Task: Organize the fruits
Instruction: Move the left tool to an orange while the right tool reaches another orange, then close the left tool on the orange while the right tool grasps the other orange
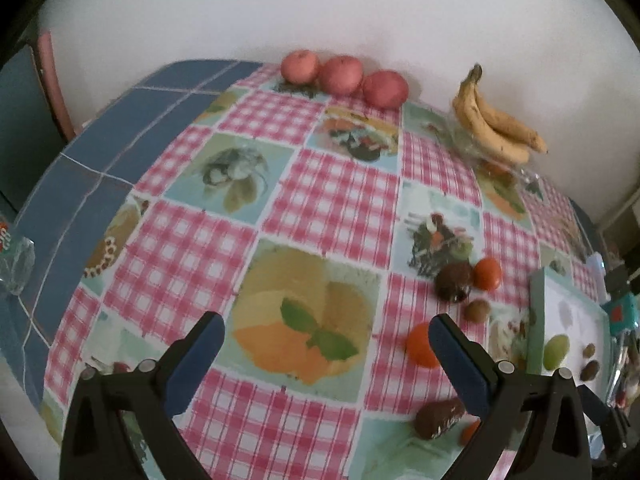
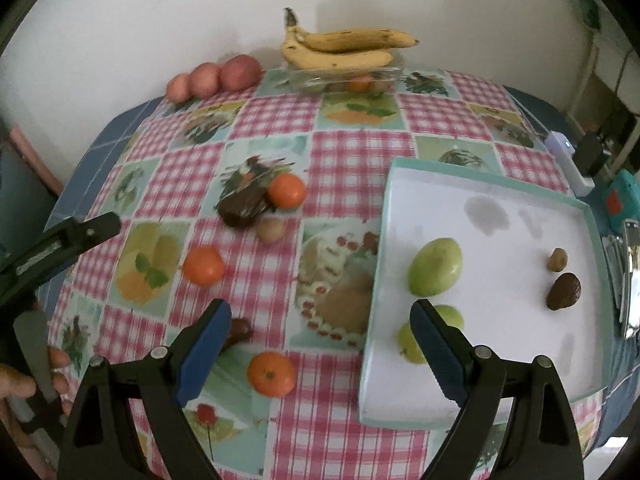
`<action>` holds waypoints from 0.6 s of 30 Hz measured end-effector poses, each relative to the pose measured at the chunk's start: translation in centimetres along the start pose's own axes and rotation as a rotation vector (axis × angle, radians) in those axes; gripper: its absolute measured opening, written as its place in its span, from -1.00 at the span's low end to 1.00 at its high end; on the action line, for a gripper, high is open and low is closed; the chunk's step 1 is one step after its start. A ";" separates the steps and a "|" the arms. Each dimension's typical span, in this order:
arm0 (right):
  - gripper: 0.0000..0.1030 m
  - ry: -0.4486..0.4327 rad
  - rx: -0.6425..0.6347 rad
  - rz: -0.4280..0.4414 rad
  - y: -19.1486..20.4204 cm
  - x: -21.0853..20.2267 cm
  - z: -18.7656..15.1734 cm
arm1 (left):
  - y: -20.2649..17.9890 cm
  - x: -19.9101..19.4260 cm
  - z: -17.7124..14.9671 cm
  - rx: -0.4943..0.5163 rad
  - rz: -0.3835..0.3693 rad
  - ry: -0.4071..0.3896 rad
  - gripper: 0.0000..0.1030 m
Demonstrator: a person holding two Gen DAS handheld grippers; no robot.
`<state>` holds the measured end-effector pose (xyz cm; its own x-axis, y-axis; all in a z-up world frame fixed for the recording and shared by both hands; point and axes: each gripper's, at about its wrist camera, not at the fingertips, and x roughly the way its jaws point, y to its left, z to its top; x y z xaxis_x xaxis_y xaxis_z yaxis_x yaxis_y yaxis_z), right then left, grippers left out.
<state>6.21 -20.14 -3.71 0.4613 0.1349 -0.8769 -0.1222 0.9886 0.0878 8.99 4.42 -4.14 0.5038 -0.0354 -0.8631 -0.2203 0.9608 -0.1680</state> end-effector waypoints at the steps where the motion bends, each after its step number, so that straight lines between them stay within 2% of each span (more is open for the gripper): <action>1: 0.77 0.003 -0.012 -0.001 0.3 0.0 -0.3 | -0.1 0.2 -0.1 0.008 -0.003 0.008 1.00; 7: 0.76 0.083 -0.082 -0.020 1.8 1.5 -1.7 | -1.3 1.7 -0.5 0.043 -0.029 0.083 1.00; 15: 0.74 0.109 -0.134 -0.029 2.8 2.3 -2.3 | -2.4 3.3 -0.8 0.056 -0.096 0.169 0.98; 17: 0.47 0.126 -0.144 -0.018 3.0 2.6 -2.5 | -2.8 3.6 -0.8 0.062 -0.112 0.178 0.98; 18: 0.43 0.138 -0.151 -0.011 3.1 2.8 -2.6 | -3.0 3.8 -0.9 0.064 -0.118 0.183 0.98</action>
<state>4.86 -16.84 -7.12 0.3401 0.1037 -0.9347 -0.2526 0.9674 0.0154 10.85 1.17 -7.33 0.3613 -0.1919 -0.9125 -0.1123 0.9625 -0.2469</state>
